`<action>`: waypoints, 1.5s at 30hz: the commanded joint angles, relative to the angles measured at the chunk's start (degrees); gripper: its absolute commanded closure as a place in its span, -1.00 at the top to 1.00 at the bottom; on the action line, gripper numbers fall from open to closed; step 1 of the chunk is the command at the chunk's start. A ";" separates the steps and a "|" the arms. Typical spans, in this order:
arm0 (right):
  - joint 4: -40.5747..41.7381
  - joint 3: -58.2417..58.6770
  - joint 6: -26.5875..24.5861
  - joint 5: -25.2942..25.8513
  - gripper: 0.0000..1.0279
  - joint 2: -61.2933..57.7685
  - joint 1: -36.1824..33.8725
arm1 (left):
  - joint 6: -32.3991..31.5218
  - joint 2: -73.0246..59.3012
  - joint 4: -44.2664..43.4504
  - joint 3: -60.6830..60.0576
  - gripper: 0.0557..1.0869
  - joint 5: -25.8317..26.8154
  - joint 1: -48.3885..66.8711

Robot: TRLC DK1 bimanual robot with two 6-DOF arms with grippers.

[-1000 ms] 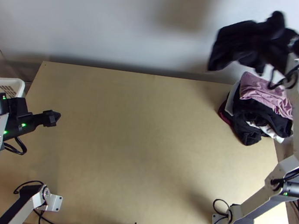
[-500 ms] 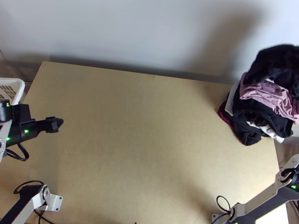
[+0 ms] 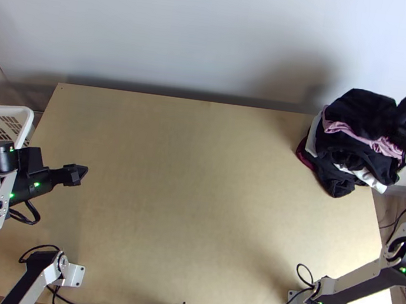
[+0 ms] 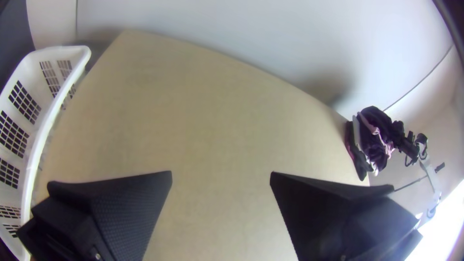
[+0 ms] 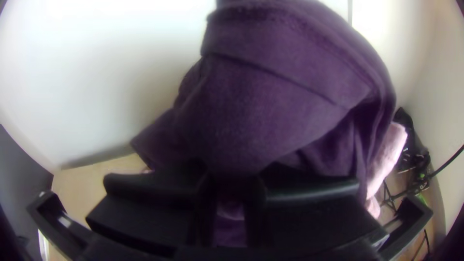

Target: Fold the t-shirt

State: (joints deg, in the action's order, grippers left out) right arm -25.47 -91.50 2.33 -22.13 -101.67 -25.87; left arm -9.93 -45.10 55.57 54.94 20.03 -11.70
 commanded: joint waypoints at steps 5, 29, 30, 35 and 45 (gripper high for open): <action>2.36 17.68 -5.76 -0.37 -0.95 6.75 -2.70 | 0.53 3.44 2.35 -0.01 0.92 0.10 0.10; -13.29 20.22 -8.04 -2.30 0.93 25.99 -2.70 | 0.53 7.13 3.32 -0.45 0.92 0.36 1.07; -14.34 22.07 -8.30 -2.30 0.93 28.81 -1.99 | 0.62 7.48 3.32 -0.53 0.92 0.36 1.25; -14.69 34.46 -8.48 -2.30 0.93 46.74 3.19 | 1.32 10.47 3.32 -1.59 0.92 0.36 1.42; -10.21 44.66 6.55 2.88 0.89 69.76 19.80 | -0.09 16.19 -5.12 -8.88 0.92 0.36 1.42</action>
State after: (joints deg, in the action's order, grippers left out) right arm -38.61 -52.80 0.99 -23.59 -45.60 -16.01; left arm -8.71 -32.58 56.42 50.70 20.34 -10.44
